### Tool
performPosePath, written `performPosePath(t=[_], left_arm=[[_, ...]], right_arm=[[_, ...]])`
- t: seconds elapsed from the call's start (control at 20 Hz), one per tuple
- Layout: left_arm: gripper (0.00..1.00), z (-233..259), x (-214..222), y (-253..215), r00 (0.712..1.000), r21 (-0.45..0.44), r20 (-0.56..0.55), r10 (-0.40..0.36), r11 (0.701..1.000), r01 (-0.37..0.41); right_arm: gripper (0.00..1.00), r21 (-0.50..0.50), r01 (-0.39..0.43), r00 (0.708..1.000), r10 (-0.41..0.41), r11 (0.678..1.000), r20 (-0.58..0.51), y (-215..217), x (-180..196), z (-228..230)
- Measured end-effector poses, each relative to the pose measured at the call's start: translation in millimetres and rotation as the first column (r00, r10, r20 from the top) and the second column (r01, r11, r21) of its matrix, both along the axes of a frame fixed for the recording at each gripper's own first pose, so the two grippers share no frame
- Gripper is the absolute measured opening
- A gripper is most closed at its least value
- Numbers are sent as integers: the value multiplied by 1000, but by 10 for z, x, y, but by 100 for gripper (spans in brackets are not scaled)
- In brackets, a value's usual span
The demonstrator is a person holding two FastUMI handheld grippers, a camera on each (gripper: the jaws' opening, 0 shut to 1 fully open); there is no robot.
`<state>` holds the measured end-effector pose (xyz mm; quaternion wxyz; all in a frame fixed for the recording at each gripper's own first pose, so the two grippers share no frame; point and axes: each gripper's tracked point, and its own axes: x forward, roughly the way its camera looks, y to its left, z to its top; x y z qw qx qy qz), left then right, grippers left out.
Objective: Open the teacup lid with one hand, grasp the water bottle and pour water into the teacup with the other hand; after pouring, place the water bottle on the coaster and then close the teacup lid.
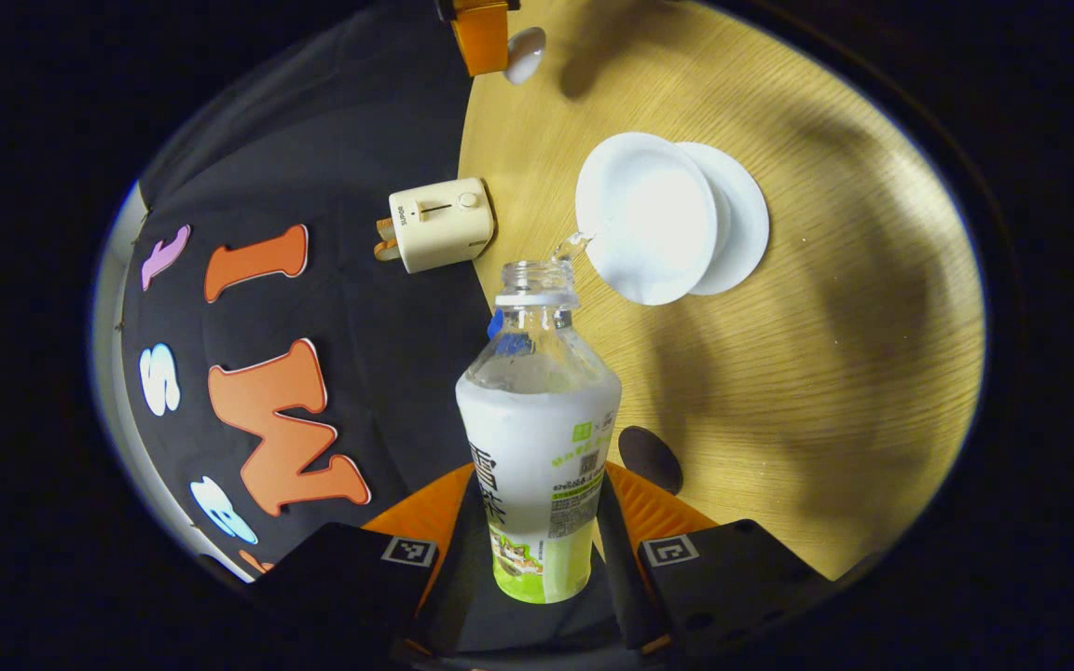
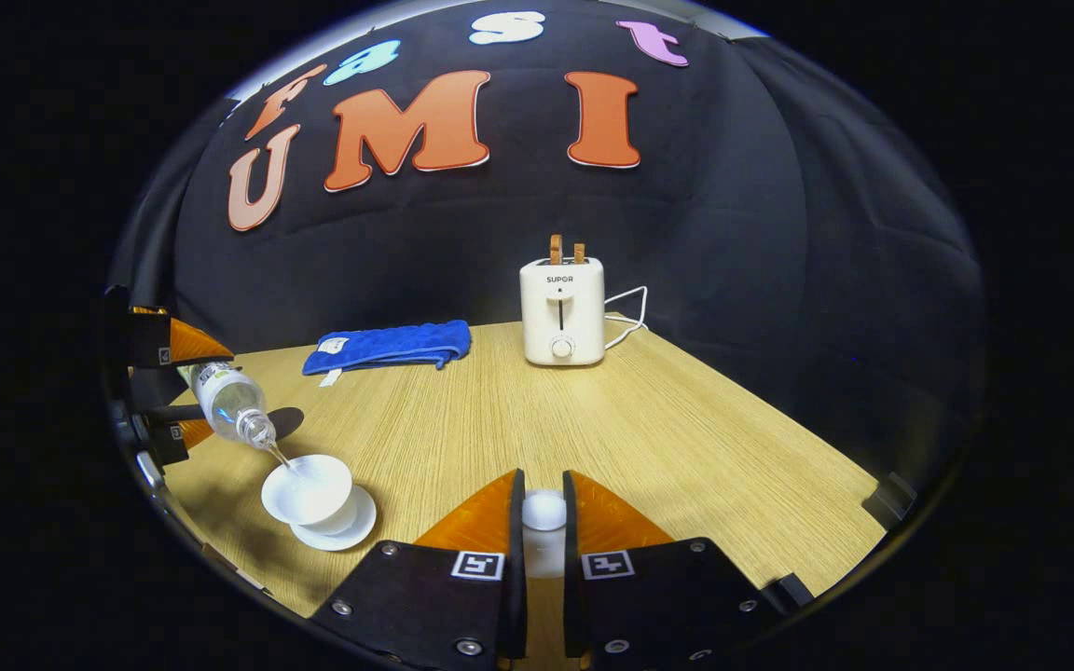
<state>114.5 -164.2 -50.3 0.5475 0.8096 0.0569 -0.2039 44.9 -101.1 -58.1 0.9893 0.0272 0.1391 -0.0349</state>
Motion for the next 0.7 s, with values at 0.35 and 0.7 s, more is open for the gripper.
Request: performPosePath(t=[0.35,0.7], left_arm=[[67,45,-112,-66,998,93,11,-61,994,60],[66,99,-139,-84,995,164,22,-94,982,89]], right_arm=[[16,2,-1,1000,1,1000,3,-5,-13,18],[16,-1,-5,1000,5,1000,1,5,-16,13]])
